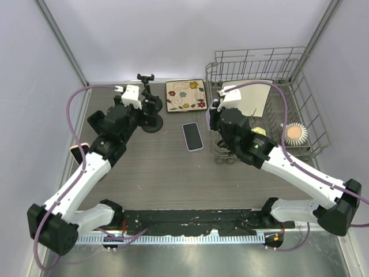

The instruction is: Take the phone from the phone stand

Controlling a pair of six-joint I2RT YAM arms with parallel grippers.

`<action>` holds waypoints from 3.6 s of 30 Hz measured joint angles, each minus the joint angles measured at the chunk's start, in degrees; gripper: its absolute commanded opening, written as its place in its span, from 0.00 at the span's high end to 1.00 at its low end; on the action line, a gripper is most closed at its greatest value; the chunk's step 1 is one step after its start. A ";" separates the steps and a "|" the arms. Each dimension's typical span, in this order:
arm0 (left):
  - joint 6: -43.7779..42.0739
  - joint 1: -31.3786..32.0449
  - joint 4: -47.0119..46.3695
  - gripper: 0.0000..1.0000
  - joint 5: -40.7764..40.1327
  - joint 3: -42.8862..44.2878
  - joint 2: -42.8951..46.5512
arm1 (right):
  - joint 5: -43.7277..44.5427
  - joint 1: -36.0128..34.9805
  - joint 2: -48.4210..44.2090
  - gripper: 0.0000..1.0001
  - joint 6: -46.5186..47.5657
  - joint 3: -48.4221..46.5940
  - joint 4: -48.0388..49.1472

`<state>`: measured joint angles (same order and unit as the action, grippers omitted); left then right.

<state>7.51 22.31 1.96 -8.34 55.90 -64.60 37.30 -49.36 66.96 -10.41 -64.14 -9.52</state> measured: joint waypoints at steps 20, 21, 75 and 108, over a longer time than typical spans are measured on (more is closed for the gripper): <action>-24.50 36.52 -14.23 0.00 -13.86 -13.35 4.09 | -7.78 0.00 6.62 0.99 -20.41 -3.48 -6.38; -25.64 37.42 -15.45 0.00 -14.69 -13.03 2.43 | -8.13 0.00 6.62 0.99 -21.22 -3.48 -6.29; 21.62 16.96 -2.19 1.00 -4.94 -14.34 -5.40 | 3.17 0.79 -9.09 0.17 -27.39 4.79 -0.76; 49.75 6.93 -15.82 0.73 13.97 -10.60 -32.59 | 10.99 1.18 -20.22 0.16 -19.43 9.51 -2.67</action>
<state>57.25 29.23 -13.87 5.63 45.30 -97.19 48.29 -48.18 46.74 -29.85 -54.63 -12.19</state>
